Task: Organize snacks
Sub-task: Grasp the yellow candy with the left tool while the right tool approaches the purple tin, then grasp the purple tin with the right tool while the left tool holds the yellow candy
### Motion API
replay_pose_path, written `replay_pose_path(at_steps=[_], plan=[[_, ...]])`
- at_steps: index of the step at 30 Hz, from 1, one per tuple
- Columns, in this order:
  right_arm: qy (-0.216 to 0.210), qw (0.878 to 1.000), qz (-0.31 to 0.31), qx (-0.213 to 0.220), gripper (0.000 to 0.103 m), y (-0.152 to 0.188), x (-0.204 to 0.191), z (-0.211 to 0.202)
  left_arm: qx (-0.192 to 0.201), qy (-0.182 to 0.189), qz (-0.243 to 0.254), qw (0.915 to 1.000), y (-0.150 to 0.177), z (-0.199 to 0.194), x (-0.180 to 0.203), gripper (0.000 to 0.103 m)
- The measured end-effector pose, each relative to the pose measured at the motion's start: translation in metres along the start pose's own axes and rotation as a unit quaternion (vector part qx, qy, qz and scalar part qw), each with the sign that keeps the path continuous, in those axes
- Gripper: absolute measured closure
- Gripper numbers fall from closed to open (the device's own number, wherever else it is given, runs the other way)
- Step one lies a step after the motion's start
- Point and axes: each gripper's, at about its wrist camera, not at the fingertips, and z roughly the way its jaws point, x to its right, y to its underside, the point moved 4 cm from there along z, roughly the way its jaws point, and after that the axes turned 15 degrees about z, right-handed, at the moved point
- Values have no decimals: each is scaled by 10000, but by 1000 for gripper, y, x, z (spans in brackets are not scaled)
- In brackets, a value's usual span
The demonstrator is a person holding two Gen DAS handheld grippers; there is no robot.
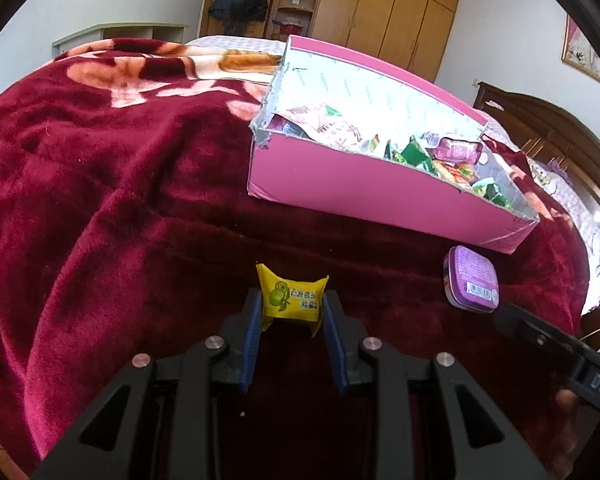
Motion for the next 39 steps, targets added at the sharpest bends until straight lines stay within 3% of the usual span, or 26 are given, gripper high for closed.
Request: replay_pose_path(at_steps=[4,9,16,18,22,28,39], plan=[[267,9995,-85,110,26,-5,-11,17,16,71,-80,9999,1,3,-2,72],[593,9978,-119,258,25,-9,-16,32,63,165,-166,9997,2,1,-4,72],[681,9969,-80,376,25,-5,-13,40,127,229,-181,9995,4,1,-4,72],[717,9966,-87,397,27,-5,-13,40,128,253,-195,9994,4,1,-5,72],[827,9955,-25,460,40,-5,-9,37,143,230,-166,9995,4,1,-3,72],[837,9955,-120,425,40,-4,-11,35,148,256,-187,9994,3,0,-3,72],[394,9984,-206,355,40,9,-8,7,149,171,-116,9997,0,-9,0,72]])
